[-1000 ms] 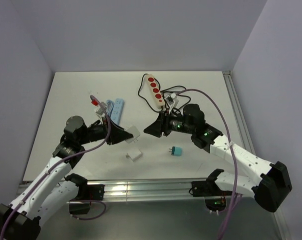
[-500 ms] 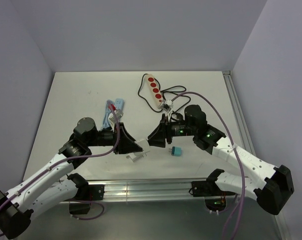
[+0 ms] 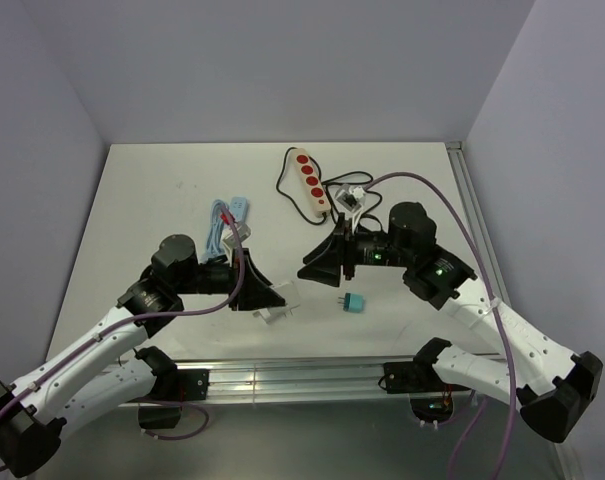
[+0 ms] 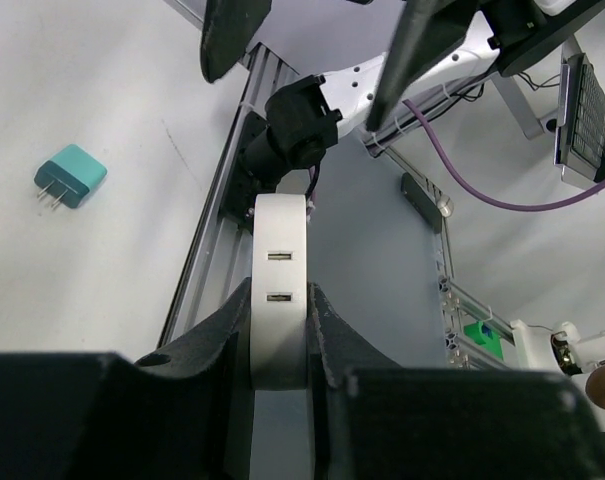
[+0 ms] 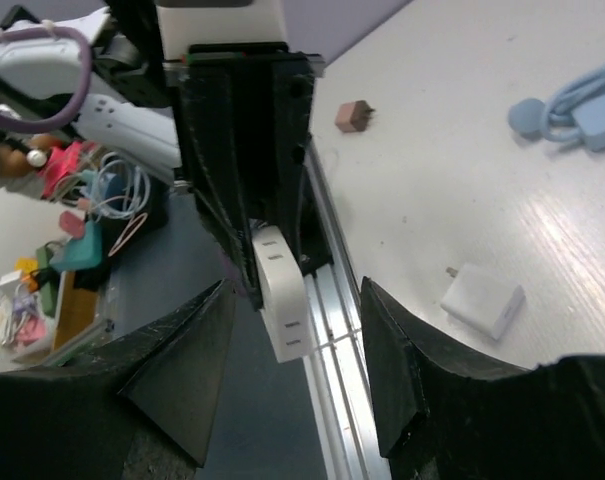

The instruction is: Insert the plug

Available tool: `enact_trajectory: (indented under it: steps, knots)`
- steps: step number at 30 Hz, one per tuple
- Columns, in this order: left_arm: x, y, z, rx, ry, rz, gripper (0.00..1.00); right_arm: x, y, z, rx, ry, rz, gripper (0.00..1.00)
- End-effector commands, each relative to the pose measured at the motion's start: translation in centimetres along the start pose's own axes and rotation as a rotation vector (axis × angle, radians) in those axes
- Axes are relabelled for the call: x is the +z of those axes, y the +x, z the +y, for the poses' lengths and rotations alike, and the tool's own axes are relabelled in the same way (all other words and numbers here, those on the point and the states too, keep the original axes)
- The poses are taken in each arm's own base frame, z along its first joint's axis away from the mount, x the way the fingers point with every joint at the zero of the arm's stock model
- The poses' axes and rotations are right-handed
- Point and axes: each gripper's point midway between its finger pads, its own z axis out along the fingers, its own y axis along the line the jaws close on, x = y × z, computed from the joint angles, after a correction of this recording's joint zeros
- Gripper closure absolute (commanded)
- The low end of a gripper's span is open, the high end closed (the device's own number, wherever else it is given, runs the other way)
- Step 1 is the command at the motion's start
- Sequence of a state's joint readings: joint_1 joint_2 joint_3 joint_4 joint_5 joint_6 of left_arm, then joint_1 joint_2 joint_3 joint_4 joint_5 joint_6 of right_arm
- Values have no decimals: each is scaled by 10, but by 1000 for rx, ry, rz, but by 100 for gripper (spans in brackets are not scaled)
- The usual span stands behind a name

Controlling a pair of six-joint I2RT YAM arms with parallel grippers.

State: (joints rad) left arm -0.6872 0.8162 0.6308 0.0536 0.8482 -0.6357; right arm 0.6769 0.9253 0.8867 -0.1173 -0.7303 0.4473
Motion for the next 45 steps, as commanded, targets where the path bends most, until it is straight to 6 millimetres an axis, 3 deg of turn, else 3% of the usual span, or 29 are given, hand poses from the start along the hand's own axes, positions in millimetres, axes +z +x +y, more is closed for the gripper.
enact_trajectory:
  steps: [1, 6, 17, 20, 21, 22, 23, 25, 29, 30, 31, 35, 39, 45]
  knots:
    - [1, -17, -17, 80, 41, -20, 100, 1, -5, 23, -23, -124, 58, 39]
    - [3, -16, -19, 86, 49, -2, 100, 6, 15, 39, -26, -250, 163, 39]
    - [6, -14, -26, 95, 70, 9, 100, 16, 33, 41, 4, -291, 249, 44]
    - [6, -14, -26, 96, 70, 13, 100, 18, 36, 39, 22, -279, 249, 55]
    - [6, -13, -26, 99, 72, 16, 100, 19, 34, 38, 18, -276, 238, 80]
    - [6, -13, -26, 97, 67, 17, 98, 21, 32, 34, 19, -250, 225, 94]
    - [6, -13, -26, 100, 65, 15, 95, 21, 31, 33, 33, -236, 218, 100]
    - [4, -16, -23, 101, 34, -2, 78, 23, 27, 28, 51, -195, 188, 100]
    - [-4, -28, -13, 109, -77, -93, 55, 22, 23, 20, 65, -128, 119, 100]
    - [-8, -29, -14, 113, -89, -123, 44, 22, 21, 18, 73, -113, 102, 100]
    - [-11, -35, -9, 113, -129, -167, 12, 22, 19, 18, 79, -108, 85, 100]
    - [-23, -43, -13, 133, -139, -286, 6, 19, 3, 16, 148, -65, -47, 100]
    - [-28, -43, -14, 122, -117, -368, 9, 15, -9, 18, 189, -67, -148, 100]
    - [-24, -42, -14, 119, -97, -353, 18, 13, -12, 29, 218, -123, -168, 100]
